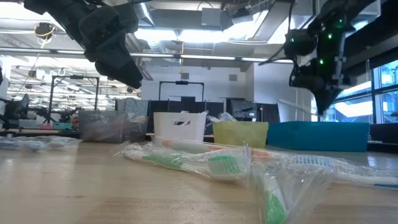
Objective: Pick & Place Toothbrushes
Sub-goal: Put the green toothbrush into the blue bin
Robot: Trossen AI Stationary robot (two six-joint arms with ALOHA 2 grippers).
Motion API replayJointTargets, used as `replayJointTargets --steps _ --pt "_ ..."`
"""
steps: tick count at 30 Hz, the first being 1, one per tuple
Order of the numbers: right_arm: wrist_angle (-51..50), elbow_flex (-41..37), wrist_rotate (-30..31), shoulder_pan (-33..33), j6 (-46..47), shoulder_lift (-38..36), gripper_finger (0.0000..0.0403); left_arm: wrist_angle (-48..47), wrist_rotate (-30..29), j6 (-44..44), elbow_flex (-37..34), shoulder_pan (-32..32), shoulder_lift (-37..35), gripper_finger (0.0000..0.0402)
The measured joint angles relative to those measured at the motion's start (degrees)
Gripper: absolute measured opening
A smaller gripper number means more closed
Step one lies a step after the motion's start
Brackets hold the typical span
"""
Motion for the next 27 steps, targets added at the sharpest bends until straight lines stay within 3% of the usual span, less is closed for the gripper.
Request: replayJointTargets --steps 17,27 --pt "8.38 -7.03 -6.14 -4.50 -6.29 0.00 0.0007 0.02 0.02 0.15 0.00 0.01 0.02 0.0235" --pt "10.71 -8.17 -6.19 -4.90 -10.10 0.63 0.0007 0.02 0.02 0.15 0.00 0.00 0.02 0.0235"
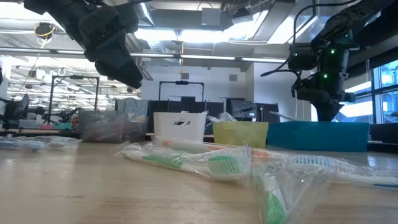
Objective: Pick & Place Toothbrushes
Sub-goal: Put the green toothbrush into the blue bin
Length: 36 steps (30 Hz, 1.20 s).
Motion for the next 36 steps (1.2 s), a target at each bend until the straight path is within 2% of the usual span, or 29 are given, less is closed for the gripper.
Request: replayJointTargets --steps 13,26,36 --pt "0.35 0.00 2.34 -0.73 0.13 7.05 0.0006 0.02 2.59 -0.13 0.00 0.01 -0.02 0.0235" --pt "1.10 0.00 2.22 -1.08 2.63 7.59 0.0006 -0.03 7.28 0.01 0.00 -0.23 -0.01 0.0235" --pt "1.08 0.00 1.40 -3.04 3.17 7.59 0.0006 -4.21 14.71 -0.96 0.00 -5.75 -0.02 0.0235"
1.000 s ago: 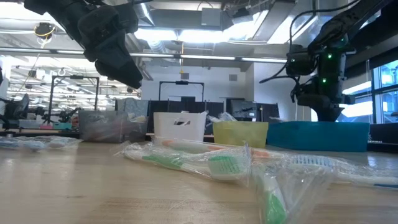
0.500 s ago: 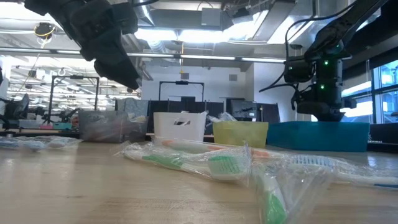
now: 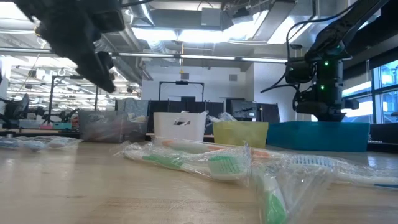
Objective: Pick & Place Toothbrushes
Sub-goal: Put the green toothbrush into the blue bin
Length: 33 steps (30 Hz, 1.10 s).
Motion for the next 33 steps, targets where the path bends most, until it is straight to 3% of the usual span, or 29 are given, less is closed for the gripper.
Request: replayJointTargets --steps 7,14,21,33 --pt "-0.01 0.00 -1.53 -1.62 -0.27 0.00 0.0006 -3.68 0.26 -2.61 0.00 -6.57 0.02 0.0235" --pt "-0.03 0.00 -4.78 -2.18 -0.28 0.00 0.0006 -13.82 -0.13 -11.97 0.00 -11.54 0.02 0.0235" --pt "-0.01 0.00 -8.37 -2.18 -1.72 0.00 0.0009 -22.37 -0.19 -14.47 0.00 -14.55 0.02 0.0235" --pt "0.03 0.00 -8.56 -2.18 -3.31 0.00 0.0088 -26.87 -1.91 -9.27 0.00 -14.98 0.17 0.0235"
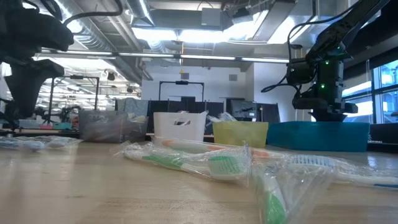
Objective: Pick & Place Toothbrushes
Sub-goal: Put the green toothbrush into the blue bin, then put the blue toothbrush into the yellow bin
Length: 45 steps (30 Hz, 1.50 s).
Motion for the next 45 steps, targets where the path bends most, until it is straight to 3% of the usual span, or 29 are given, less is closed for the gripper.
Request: replayJointTargets --steps 7,14,23,30,40,45 --pt "0.18 1.48 0.06 0.00 -0.27 0.00 0.0140 0.03 -0.08 4.26 0.00 0.11 3.78 0.0235" --pt "-1.81 4.52 -1.15 0.00 -6.06 -0.91 0.0156 -0.04 -2.91 5.76 0.00 0.30 9.25 0.0235" --pt "-6.68 4.90 -4.33 0.20 -10.65 -6.95 0.0120 0.01 -2.61 11.59 0.00 6.33 12.99 0.0235" --pt "-9.90 4.90 -4.31 0.18 -10.73 -11.77 0.0090 0.12 2.49 15.72 0.00 10.99 13.00 0.0232" --pt "-12.77 4.90 -4.51 1.02 -8.76 -17.93 0.0057 0.62 4.06 18.52 0.00 14.40 13.00 0.0182" --pt "-13.32 4.90 -4.51 3.16 -7.20 -20.01 0.0045 6.14 6.46 19.29 -2.80 14.49 12.63 0.0157"
